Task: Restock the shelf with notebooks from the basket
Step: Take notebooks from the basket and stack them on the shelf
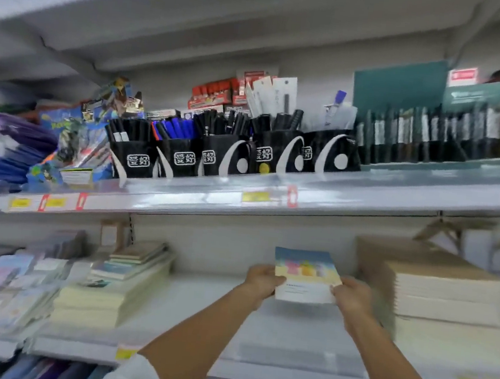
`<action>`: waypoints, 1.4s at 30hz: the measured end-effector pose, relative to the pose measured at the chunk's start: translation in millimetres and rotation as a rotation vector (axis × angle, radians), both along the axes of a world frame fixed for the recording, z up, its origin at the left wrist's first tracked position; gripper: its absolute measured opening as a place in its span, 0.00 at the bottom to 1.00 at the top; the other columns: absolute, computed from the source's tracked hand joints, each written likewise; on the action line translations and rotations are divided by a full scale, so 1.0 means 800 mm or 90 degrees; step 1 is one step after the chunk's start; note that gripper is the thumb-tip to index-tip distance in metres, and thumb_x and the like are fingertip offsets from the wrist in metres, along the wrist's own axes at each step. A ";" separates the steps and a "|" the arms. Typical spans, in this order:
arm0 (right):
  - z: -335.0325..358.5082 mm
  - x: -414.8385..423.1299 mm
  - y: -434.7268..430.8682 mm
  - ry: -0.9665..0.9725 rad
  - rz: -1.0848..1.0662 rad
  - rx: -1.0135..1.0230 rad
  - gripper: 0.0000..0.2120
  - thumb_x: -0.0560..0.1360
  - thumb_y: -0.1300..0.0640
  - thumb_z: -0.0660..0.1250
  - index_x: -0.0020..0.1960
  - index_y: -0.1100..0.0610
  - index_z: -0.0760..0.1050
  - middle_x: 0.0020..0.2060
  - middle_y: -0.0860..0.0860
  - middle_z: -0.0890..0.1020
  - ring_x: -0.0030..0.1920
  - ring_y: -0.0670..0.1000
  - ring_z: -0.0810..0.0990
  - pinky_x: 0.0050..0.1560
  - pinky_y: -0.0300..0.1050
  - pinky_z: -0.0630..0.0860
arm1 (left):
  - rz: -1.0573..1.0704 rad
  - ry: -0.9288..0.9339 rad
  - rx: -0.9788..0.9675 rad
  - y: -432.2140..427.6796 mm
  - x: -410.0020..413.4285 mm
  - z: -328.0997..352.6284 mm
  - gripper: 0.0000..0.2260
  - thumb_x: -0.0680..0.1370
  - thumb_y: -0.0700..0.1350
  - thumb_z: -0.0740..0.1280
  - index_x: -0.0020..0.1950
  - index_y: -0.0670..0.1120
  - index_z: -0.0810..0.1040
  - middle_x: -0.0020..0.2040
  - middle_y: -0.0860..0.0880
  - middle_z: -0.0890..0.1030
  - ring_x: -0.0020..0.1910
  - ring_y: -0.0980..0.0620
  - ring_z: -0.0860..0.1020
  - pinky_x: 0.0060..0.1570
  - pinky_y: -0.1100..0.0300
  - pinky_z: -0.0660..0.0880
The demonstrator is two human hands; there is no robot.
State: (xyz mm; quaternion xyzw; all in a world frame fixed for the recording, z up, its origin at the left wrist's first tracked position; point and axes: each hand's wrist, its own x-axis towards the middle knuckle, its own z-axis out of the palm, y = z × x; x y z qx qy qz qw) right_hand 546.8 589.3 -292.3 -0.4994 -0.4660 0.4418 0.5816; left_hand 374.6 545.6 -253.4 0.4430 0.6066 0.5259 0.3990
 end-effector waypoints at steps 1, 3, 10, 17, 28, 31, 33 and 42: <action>0.002 0.004 0.009 -0.011 -0.008 0.009 0.08 0.72 0.73 0.64 0.47 0.67 0.80 0.38 0.58 0.80 0.37 0.55 0.76 0.36 0.43 0.72 | 0.005 0.005 0.006 0.013 0.004 -0.004 0.16 0.75 0.31 0.67 0.64 0.36 0.75 0.61 0.39 0.78 0.53 0.46 0.79 0.50 0.58 0.78; 0.000 0.010 0.021 -0.028 -0.010 0.031 0.07 0.72 0.74 0.65 0.42 0.64 0.79 0.35 0.55 0.79 0.34 0.51 0.74 0.30 0.37 0.71 | 0.024 0.029 0.015 0.036 0.007 -0.014 0.19 0.75 0.34 0.69 0.66 0.37 0.73 0.63 0.42 0.78 0.54 0.47 0.78 0.50 0.60 0.76; -0.046 0.017 0.049 -0.240 0.159 -0.051 0.24 0.69 0.52 0.74 0.62 0.57 0.73 0.56 0.51 0.76 0.53 0.54 0.76 0.50 0.44 0.74 | -0.023 0.123 0.025 0.054 -0.010 -0.058 0.11 0.74 0.39 0.72 0.56 0.43 0.81 0.53 0.44 0.83 0.53 0.45 0.82 0.55 0.50 0.79; -0.052 0.037 0.046 -0.323 0.207 0.018 0.31 0.57 0.40 0.81 0.55 0.50 0.77 0.57 0.46 0.77 0.56 0.47 0.77 0.52 0.35 0.72 | -0.170 0.158 -0.004 0.041 -0.029 -0.057 0.26 0.67 0.42 0.79 0.62 0.49 0.75 0.59 0.52 0.79 0.56 0.54 0.78 0.46 0.70 0.74; -0.055 0.034 0.069 -0.356 0.115 0.023 0.18 0.69 0.46 0.75 0.53 0.49 0.73 0.53 0.48 0.78 0.51 0.49 0.77 0.43 0.39 0.73 | -0.127 0.245 0.074 0.077 -0.029 -0.077 0.28 0.69 0.47 0.77 0.67 0.48 0.75 0.53 0.51 0.81 0.41 0.58 0.72 0.35 0.75 0.68; -0.062 0.032 0.079 -0.368 0.118 0.048 0.14 0.71 0.47 0.73 0.54 0.47 0.74 0.54 0.47 0.78 0.54 0.49 0.77 0.52 0.42 0.73 | -0.166 0.228 0.053 0.083 -0.036 -0.081 0.31 0.70 0.46 0.77 0.70 0.50 0.71 0.58 0.53 0.78 0.48 0.57 0.75 0.37 0.77 0.70; -0.067 0.029 0.086 -0.349 0.123 0.051 0.10 0.73 0.51 0.72 0.52 0.47 0.75 0.54 0.48 0.79 0.53 0.50 0.78 0.54 0.43 0.73 | -0.160 0.174 0.058 0.090 -0.041 -0.083 0.28 0.71 0.42 0.76 0.69 0.47 0.72 0.61 0.50 0.79 0.51 0.57 0.79 0.43 0.76 0.72; -0.064 0.025 0.103 -0.276 0.146 0.032 0.07 0.77 0.63 0.64 0.50 0.52 0.73 0.53 0.49 0.77 0.40 0.49 0.74 0.37 0.42 0.71 | -0.067 0.068 0.102 0.101 -0.042 -0.090 0.23 0.69 0.35 0.76 0.63 0.41 0.77 0.59 0.47 0.80 0.59 0.48 0.79 0.52 0.66 0.74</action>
